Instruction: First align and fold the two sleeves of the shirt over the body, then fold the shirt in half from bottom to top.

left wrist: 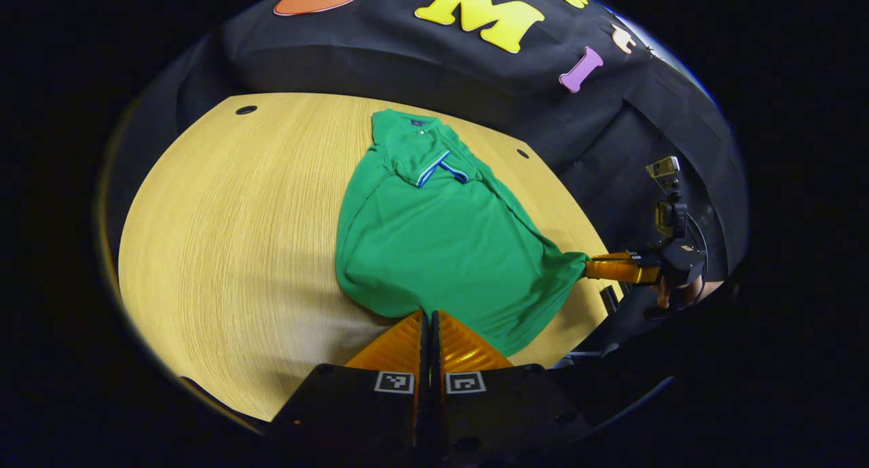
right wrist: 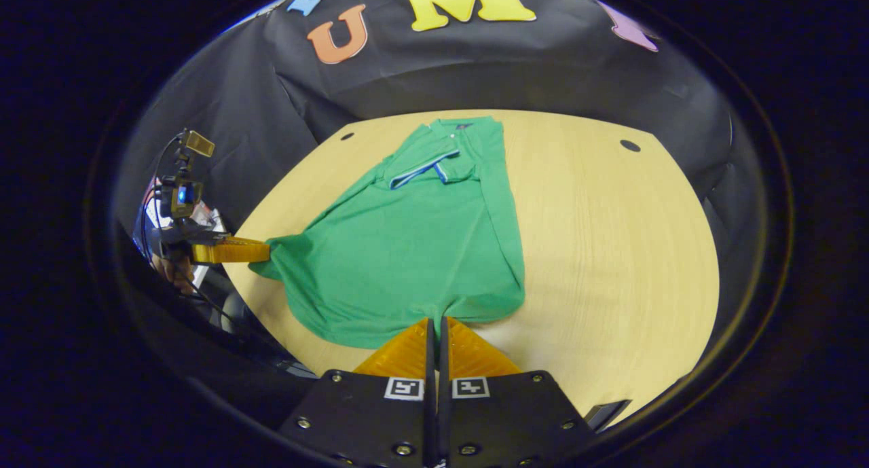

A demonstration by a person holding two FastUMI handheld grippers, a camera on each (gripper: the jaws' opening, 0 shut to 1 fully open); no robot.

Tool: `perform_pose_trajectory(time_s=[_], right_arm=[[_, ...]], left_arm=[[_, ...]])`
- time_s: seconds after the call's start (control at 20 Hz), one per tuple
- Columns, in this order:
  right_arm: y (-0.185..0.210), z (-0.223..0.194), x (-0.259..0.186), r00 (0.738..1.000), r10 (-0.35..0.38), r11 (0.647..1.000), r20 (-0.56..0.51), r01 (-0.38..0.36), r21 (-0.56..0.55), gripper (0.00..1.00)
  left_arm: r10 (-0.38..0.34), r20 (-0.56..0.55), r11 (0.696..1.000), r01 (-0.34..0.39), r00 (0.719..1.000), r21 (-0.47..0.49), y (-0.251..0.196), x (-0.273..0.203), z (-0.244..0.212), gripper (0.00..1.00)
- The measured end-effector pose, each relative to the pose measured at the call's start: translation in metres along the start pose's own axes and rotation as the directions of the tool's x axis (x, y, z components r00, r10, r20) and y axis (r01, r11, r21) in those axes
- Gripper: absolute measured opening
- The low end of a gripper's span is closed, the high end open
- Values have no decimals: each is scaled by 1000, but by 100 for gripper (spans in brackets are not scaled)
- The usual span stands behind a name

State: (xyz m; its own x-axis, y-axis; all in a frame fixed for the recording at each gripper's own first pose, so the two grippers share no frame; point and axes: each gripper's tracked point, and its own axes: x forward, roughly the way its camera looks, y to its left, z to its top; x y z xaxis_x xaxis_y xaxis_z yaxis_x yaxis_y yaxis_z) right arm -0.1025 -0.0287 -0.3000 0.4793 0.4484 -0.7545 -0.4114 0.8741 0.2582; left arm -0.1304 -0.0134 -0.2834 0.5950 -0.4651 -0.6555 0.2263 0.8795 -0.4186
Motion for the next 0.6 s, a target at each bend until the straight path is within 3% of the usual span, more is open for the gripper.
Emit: perform_pose_trajectory(time_s=[0.6], right_arm=[[-3,104,-19,984,27,999,176,-32,23,1]], left_arm=[[-27,167,999,21,986,39,-12,-14,111,3]])
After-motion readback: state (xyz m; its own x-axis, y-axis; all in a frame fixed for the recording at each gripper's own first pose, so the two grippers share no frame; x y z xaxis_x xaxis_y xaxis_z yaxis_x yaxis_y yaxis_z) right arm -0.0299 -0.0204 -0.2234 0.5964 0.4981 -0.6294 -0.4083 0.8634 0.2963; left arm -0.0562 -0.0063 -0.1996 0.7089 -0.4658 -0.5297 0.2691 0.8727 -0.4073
